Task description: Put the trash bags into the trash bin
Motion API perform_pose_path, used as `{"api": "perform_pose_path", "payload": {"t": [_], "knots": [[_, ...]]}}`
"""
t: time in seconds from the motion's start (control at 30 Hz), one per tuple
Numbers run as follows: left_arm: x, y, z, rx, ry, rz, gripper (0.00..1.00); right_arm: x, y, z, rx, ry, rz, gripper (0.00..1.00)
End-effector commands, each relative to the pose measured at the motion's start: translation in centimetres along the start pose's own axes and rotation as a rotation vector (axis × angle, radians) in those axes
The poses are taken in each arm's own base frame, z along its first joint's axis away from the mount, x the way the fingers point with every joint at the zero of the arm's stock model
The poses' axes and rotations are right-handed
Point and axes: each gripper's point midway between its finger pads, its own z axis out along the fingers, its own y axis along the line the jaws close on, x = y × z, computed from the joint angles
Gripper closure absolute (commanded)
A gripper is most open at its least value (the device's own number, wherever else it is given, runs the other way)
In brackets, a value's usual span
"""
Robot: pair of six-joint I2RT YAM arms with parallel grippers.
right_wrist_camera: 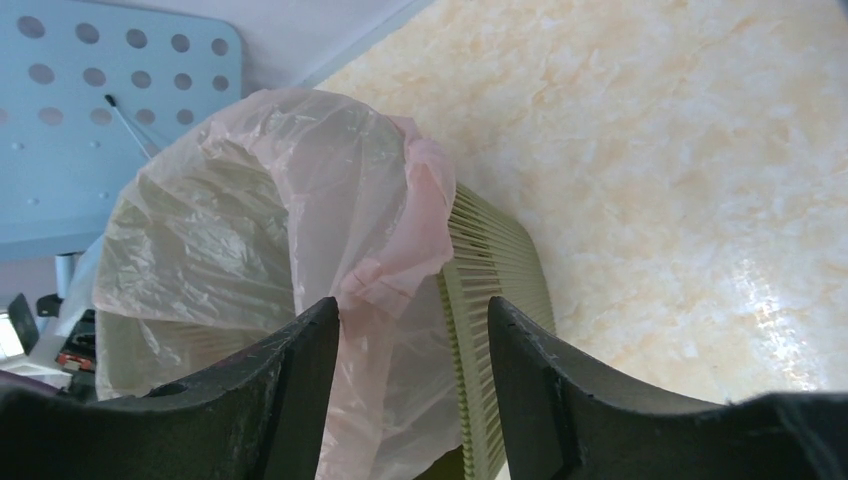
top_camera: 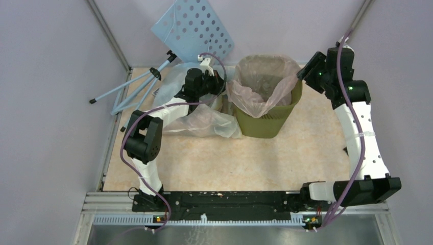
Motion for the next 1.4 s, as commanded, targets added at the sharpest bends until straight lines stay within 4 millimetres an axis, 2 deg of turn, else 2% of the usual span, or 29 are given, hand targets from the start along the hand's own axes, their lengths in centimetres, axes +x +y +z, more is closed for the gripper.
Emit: {"api": "perform_pose_path", "payload": {"t": [0.0,0.1,0.13,0.23,0.37,0.6,0.9,1.0,1.37], "knots": [[-3.0,-2.0,-1.1,0.036,-0.079,0.058,1.0,-2.8,2.1,-0.6,-0.095,-0.079,0.058,0.46],[-3.1,-2.2,-1.2,0.04,-0.079,0.062,1.0,-2.7,1.7,0.0,-0.091,-0.066,0.069,0.58],[-3.1,-2.2,-1.2,0.039,-0.078,0.061,1.0,-2.7,1.5,0.0,-0.088,-0.068,0.071,0.66],[-3.1,-2.2,-1.3,0.037,-0.076,0.062,1.0,-2.8,0.8,-0.4,-0.08,-0.08,0.065,1.0],[-2.6,-2.3,-1.4,0.038,-0.067,0.044,1.0,-1.8,-1.6,-0.9,-0.017,-0.078,0.059,1.0],[-0.9,-3.3,-1.1,0.054,-0.046,0.019,1.0,2.8,-4.3,-1.1,-0.001,-0.019,0.042,1.0],[0.8,-4.1,-0.5,0.072,-0.023,-0.002,1.0,8.0,-6.8,1.1,0.02,0.072,0.046,1.0],[1.1,-4.2,-0.2,0.08,-0.019,-0.018,1.0,9.5,-6.7,2.0,-0.012,0.108,0.056,1.0],[2.1,-3.8,-0.2,0.077,-0.01,-0.064,1.0,11.8,-8.7,4.4,0.029,0.118,0.062,1.0]]}}
